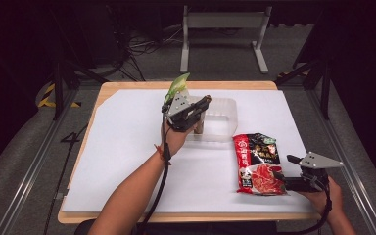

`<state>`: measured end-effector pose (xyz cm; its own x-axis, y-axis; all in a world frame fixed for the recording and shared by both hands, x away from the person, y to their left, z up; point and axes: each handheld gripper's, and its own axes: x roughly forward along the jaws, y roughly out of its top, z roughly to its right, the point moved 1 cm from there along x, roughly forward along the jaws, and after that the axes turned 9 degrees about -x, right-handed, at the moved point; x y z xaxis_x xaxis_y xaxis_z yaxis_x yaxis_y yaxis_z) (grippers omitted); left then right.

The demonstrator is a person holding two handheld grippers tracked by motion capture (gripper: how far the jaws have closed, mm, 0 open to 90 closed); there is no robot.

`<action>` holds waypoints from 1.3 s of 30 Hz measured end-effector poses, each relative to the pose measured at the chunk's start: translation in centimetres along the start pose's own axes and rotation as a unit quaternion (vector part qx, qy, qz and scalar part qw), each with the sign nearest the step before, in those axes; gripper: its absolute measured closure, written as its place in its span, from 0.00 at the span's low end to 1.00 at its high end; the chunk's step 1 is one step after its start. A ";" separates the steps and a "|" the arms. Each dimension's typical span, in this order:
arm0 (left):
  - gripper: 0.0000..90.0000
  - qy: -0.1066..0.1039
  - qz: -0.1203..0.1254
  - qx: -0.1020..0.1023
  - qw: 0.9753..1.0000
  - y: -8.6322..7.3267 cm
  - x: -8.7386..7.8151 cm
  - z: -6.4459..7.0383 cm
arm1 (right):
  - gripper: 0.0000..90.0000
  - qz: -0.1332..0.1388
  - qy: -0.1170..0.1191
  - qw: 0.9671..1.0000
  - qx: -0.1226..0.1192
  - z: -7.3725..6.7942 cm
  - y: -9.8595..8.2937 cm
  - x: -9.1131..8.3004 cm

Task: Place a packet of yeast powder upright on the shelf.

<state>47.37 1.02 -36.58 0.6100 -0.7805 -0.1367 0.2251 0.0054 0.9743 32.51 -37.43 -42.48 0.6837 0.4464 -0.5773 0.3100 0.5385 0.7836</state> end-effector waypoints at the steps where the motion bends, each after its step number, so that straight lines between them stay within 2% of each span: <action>1: 0.89 0.000 -0.003 0.004 1.000 0.1 -0.1 0.0 | 0.23 0.000 0.000 1.000 0.000 0.0 0.0 0.0; 3: 0.87 -0.001 -0.009 0.008 1.000 0.1 -0.2 0.0 | 0.23 0.001 0.001 1.000 0.000 0.0 0.0 0.0; 6: 0.75 0.003 -0.017 0.020 1.000 0.3 -0.5 -0.1 | 0.23 0.003 0.002 1.000 0.003 0.1 0.0 0.0; 7: 0.75 0.005 -0.019 0.027 0.999 0.4 -0.7 -0.1 | 0.23 0.003 0.002 1.000 0.003 0.1 0.0 0.0; 8: 0.67 0.009 -0.023 0.031 0.999 0.5 -0.9 0.0 | 0.24 0.001 0.002 1.000 0.002 0.2 0.0 0.1; 9: 0.67 0.011 -0.024 0.037 0.999 0.7 -1.1 -0.1 | 0.24 0.001 0.002 1.000 0.002 0.2 0.0 0.1; 12: 0.57 0.007 -0.031 0.044 0.999 1.1 -1.9 0.0 | 0.25 0.002 0.005 1.000 0.002 0.2 0.0 0.0; 15: 0.52 -0.003 -0.040 0.059 0.997 1.3 -2.9 0.2 | 0.27 0.004 0.008 1.000 0.003 0.2 0.0 -0.1; 16: 0.50 -0.006 -0.050 0.069 0.996 1.2 -3.4 0.3 | 0.27 0.003 0.007 1.000 0.004 0.3 0.0 -0.1; 18: 0.44 -0.009 -0.075 0.098 0.992 1.1 -4.0 0.6 | 0.29 0.004 0.009 1.000 0.010 0.4 0.0 -0.2; 19: 0.41 -0.009 -0.075 0.098 0.992 1.1 -4.0 0.6 | 0.29 0.004 0.009 1.000 0.010 0.4 0.0 -0.2; 20: 0.39 -0.013 -0.085 0.101 0.991 1.1 -4.3 0.7 | 0.31 0.006 0.010 1.000 0.014 0.5 0.0 -0.2; 23: 0.38 -0.025 -0.096 0.102 0.990 0.8 -5.5 1.0 | 0.32 0.006 0.012 1.000 0.015 0.5 0.0 -0.2; 24: 0.36 -0.024 -0.101 0.109 0.989 0.7 -6.3 1.0 | 0.33 0.004 0.012 1.000 0.014 0.5 -0.1 -0.2; 26: 0.36 -0.027 -0.103 0.110 0.988 0.6 -6.7 1.1 | 0.34 0.002 0.013 1.000 0.014 0.6 -0.1 -0.2; 28: 0.36 -0.023 -0.104 0.119 0.987 0.3 -7.5 1.1 | 0.38 -0.001 0.012 1.000 0.015 0.6 -0.2 -0.2; 32: 0.34 -0.027 -0.113 0.117 0.986 -0.5 -8.8 1.0 | 0.49 -0.002 0.016 1.000 0.019 0.8 -0.2 -0.3; 33: 0.34 -0.026 -0.117 0.118 0.986 -0.9 -9.4 0.9 | 0.52 -0.003 0.016 1.000 0.021 0.9 -0.3 -0.3; 35: 0.33 -0.025 -0.123 0.111 0.986 -1.6 -10.1 0.7 | 0.59 -0.008 0.015 0.999 0.027 1.1 -0.4 -0.3; 37: 0.33 -0.023 -0.128 0.106 0.986 -2.1 -10.6 0.4 | 0.60 -0.010 0.016 0.999 0.029 1.1 -0.4 -0.2; 39: 0.33 -0.013 -0.141 0.106 0.984 -3.3 -11.4 -0.1 | 0.62 -0.016 0.014 0.999 0.037 1.2 -0.5 -0.2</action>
<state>39.74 9.96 -38.24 0.5261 -0.7478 -0.4051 0.2171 -0.3425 0.9141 33.04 -38.68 -42.51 0.6536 0.4506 -0.6081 0.3799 0.4995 0.7786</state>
